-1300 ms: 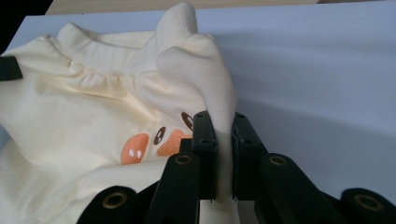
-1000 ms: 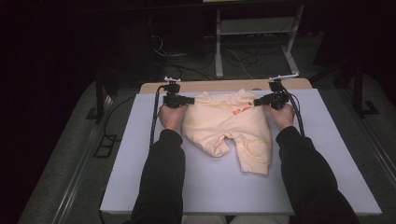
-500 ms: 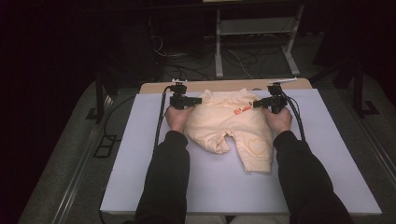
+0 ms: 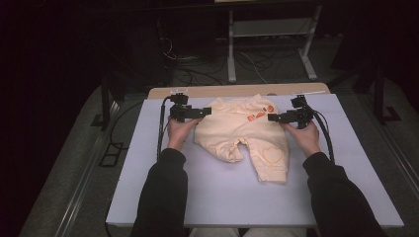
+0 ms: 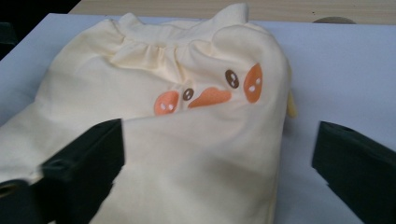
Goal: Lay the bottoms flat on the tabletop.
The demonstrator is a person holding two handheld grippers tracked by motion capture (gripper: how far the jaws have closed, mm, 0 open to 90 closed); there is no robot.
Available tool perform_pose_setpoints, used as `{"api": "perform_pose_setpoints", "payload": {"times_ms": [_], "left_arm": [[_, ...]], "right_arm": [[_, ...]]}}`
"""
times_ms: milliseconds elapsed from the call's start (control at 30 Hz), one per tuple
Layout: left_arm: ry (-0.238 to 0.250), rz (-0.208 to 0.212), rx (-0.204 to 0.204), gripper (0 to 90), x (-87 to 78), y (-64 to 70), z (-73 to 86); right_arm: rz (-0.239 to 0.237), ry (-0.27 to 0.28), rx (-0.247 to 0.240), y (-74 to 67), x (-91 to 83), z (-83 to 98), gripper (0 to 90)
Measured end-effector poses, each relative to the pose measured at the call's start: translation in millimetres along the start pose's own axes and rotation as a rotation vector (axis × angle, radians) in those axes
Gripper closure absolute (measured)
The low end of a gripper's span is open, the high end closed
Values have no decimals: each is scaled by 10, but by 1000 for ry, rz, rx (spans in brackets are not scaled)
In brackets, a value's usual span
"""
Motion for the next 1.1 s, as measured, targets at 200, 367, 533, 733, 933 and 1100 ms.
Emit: {"api": "perform_pose_setpoints", "payload": {"times_ms": [200,367,533,733,933,1100], "left_arm": [[38,6,-4,0,-177,-17,96],[51,8,-8,0,-281,-54,193],[41,1,6,0,-338,-87,310],[53,10,13,0,-445,-81,348],[73,17,15,0,-511,-55,389],[107,46,-17,0,-548,-47,445]], "right_arm": [[-3,-22,-61,-191,-152,147,0],[-28,-27,-72,-349,-241,214,0],[-53,-40,-60,-443,-296,262,0],[-63,-27,-71,-497,-367,275,0],[-75,-12,-85,-562,-433,305,0],[-82,-9,-100,-635,-471,340,0]]}}
Point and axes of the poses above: each handheld gripper's, and its own axes: x roughly forward along the jaws, z roughly out of its underside, y roughly to its right, the point moved 5 cm from there along x, roughly forward along the jaws, and after that the axes turned 10 degrees about -x, right-handed, at the moved point
